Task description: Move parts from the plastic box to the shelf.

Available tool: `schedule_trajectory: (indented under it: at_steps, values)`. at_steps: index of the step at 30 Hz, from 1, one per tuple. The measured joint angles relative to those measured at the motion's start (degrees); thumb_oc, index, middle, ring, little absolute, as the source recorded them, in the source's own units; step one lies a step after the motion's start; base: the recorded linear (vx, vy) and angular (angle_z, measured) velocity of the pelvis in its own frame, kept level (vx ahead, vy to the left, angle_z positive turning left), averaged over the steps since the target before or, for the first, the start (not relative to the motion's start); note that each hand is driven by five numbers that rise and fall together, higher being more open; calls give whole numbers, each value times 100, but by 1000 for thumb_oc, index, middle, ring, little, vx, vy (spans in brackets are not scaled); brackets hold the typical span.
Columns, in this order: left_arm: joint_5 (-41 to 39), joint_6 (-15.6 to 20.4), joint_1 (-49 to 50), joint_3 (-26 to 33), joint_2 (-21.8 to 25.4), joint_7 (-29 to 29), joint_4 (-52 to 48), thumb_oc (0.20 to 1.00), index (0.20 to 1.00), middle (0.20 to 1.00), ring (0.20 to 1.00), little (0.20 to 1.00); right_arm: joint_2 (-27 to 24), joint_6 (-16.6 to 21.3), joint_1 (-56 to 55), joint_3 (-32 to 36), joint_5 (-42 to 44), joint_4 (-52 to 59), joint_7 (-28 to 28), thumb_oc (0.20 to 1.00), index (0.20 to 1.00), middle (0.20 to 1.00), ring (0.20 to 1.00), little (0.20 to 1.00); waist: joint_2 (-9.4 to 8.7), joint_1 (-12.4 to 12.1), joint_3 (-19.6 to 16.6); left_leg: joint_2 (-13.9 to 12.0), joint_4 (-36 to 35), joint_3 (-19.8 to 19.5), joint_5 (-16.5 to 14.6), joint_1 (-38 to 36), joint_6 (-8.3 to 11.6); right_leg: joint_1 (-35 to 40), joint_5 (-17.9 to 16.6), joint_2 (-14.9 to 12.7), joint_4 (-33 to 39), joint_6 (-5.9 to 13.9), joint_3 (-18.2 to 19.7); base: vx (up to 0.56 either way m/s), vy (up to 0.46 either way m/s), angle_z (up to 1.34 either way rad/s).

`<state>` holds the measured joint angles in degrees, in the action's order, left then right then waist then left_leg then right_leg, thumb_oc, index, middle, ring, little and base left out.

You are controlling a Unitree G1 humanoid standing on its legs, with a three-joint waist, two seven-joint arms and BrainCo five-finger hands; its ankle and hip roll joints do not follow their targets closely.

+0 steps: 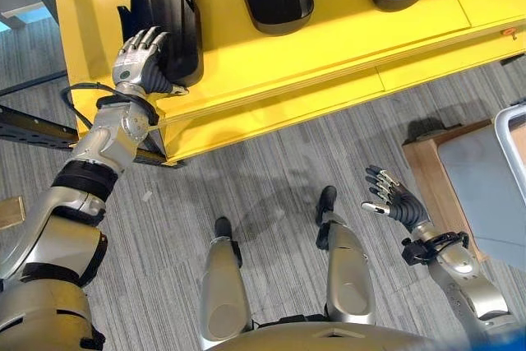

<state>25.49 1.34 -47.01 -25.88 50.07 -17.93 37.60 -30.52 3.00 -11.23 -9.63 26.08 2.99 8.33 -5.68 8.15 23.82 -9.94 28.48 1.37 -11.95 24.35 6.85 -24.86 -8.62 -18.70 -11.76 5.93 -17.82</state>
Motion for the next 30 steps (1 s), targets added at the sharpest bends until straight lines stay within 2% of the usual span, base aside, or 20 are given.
schedule_trajectory:
  at_steps: [8, 10, 16, 22, 30]
  values:
    - [-195, -119, -816, -255, -264, 23, 1144, 1000, 1000, 1000, 1000, 1000, -120, 45, -27, -9, 0, 183, 3, 1000, 1000, 1000, 1000, 1000, -43, 125, 20, -12, 195, 91, -92, 151, -38, -168, -56, 14, -18, 8, 150, -7, 10, -7]
    - [-241, -220, -993, -371, -262, 24, 1226, 1000, 1000, 1000, 1000, 1000, -221, 45, -45, 9, 2, 274, 3, 1000, 1000, 1000, 1000, 1000, -50, 190, 16, -15, 287, 92, -123, 265, -47, -253, -90, 21, -21, 9, 158, 0, 8, -2]
    - [-386, -256, -1259, -449, -466, 66, 1627, 1000, 1000, 1000, 1000, 1000, -216, 43, -47, 2, 7, 281, 31, 1000, 1000, 1000, 1000, 1000, -61, 187, 10, -22, 354, 112, -160, 278, -53, -270, -130, 31, -24, -7, 219, 2, 4, -3]
    - [-867, -354, -1560, -290, -677, 140, 2122, 1000, 1000, 1000, 1000, 1000, -214, 26, -116, -4, 15, 290, 47, 1000, 1000, 1000, 1000, 1000, -109, 243, -26, -46, 463, 199, -242, 297, -103, -273, -59, 48, 83, 99, 273, 5, -8, -8]
    - [-1598, -317, -1661, -98, -757, 155, 2460, 1000, 1000, 1000, 1000, 1000, -216, -27, -238, -9, 30, 351, 76, 1000, 1000, 1000, 1000, 1000, -148, 293, -181, -83, 455, 205, -253, 282, -95, -323, -97, 77, -68, 49, 304, 0, -4, 0]
